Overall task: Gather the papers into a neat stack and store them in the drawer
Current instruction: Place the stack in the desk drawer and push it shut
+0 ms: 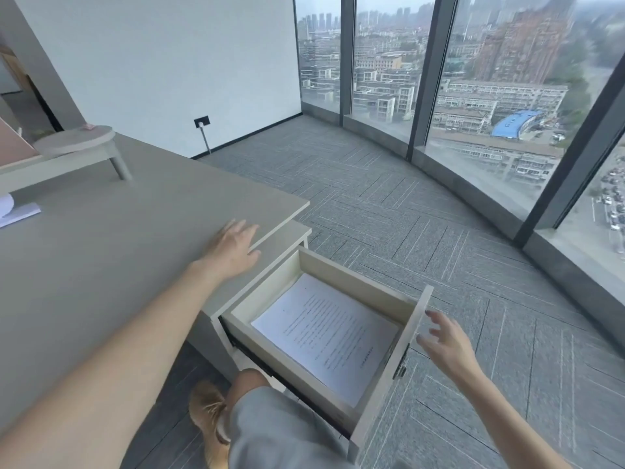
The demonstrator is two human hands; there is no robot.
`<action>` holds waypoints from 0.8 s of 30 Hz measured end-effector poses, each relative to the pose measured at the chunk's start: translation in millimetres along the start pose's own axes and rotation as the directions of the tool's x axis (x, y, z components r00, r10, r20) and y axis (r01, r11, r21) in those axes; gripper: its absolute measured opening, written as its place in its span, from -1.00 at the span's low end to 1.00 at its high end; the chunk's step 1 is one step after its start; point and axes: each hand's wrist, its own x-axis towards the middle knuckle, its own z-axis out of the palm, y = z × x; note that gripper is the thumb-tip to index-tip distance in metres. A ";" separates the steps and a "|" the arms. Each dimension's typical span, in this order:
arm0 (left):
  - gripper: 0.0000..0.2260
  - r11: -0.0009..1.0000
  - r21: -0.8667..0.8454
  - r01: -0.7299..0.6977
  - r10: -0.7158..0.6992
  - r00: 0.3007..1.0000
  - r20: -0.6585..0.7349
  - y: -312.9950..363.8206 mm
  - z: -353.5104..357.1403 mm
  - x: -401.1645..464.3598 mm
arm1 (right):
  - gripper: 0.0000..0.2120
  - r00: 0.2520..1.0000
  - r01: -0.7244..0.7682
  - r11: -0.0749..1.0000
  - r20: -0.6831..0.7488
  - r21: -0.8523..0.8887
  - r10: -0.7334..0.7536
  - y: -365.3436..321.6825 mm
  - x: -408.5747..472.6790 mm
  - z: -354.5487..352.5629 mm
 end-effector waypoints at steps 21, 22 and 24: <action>-0.33 0.995 0.087 0.043 -0.054 0.989 0.135 -40.7 35.7 16.5 | -0.08 0.942 -0.068 0.936 0.330 0.345 -0.053 -5.0 21.4 50.3; -0.33 0.995 0.087 0.043 -0.054 0.989 0.134 -40.3 35.4 16.0 | -0.07 0.942 -0.062 0.937 0.330 0.344 -0.059 -7.6 24.0 54.8; -0.34 0.995 0.085 0.042 -0.054 0.989 0.137 -39.3 35.0 15.4 | -0.07 0.939 -0.045 0.940 0.336 0.338 -0.076 -12.0 29.7 63.7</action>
